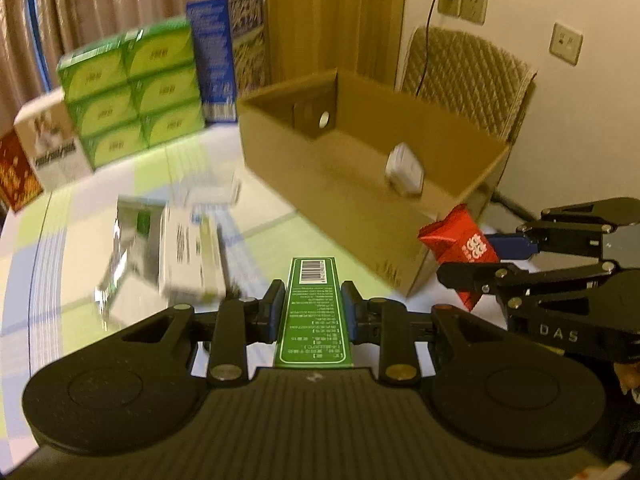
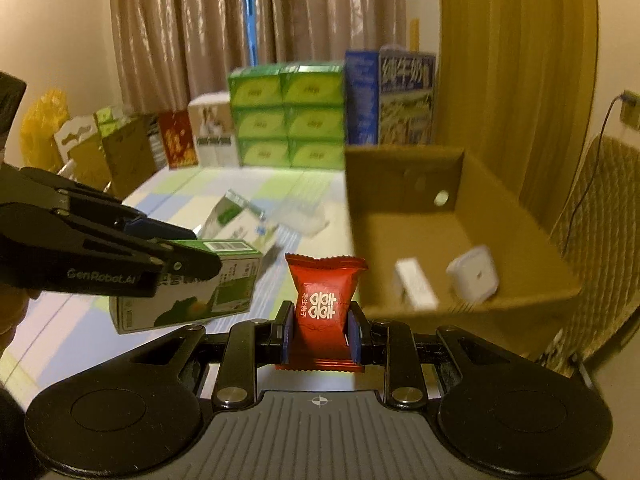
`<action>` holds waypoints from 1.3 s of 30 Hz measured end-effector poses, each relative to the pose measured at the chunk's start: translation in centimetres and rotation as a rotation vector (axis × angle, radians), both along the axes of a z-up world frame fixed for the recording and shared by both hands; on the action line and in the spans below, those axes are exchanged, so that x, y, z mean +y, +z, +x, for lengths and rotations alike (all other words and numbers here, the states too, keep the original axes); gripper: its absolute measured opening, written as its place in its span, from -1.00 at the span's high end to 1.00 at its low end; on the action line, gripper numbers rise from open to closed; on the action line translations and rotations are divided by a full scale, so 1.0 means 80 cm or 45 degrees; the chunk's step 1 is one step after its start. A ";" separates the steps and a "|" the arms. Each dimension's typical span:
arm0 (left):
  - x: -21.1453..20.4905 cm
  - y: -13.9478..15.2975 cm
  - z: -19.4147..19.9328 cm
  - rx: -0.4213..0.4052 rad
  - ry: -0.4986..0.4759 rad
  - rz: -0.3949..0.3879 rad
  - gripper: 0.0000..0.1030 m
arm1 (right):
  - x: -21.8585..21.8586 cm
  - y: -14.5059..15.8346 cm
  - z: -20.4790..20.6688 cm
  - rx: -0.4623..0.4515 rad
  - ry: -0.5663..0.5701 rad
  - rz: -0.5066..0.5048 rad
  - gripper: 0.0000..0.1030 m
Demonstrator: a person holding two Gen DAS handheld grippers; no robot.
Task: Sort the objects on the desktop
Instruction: 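Open the left tool to drop the green box into the cardboard box, then move the left tool to the white-and-green medicine box and grasp it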
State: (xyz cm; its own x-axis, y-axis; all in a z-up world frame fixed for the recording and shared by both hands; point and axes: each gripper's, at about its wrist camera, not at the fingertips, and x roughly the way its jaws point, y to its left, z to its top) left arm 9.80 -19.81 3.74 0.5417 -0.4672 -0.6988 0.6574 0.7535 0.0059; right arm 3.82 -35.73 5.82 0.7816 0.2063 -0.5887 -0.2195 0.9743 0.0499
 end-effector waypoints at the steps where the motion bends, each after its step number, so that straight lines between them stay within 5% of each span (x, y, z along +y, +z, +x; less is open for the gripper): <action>1: -0.006 0.008 0.004 -0.014 -0.008 -0.007 0.51 | -0.004 0.006 0.003 -0.013 -0.006 -0.004 0.54; 12: -0.093 0.064 0.050 -0.095 -0.085 -0.067 0.52 | -0.087 0.042 0.065 -0.071 -0.131 -0.058 0.54; 16: -0.131 0.068 0.067 -0.083 -0.110 -0.091 0.89 | -0.114 0.037 0.090 -0.049 -0.172 -0.065 0.54; 22: -0.176 0.062 0.094 -0.069 -0.135 -0.087 0.89 | -0.127 0.016 0.099 -0.023 -0.178 -0.034 0.54; 39: -0.110 0.027 0.082 0.018 -0.028 -0.094 0.88 | -0.098 0.030 0.058 -0.056 -0.134 -0.036 0.54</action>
State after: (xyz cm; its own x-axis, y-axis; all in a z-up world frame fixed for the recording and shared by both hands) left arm 16.36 -28.65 5.91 0.5210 -0.5294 -0.6695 0.6735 0.7368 -0.0586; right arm 8.45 -43.56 8.20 0.8233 0.1056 -0.5576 -0.1176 0.9930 0.0143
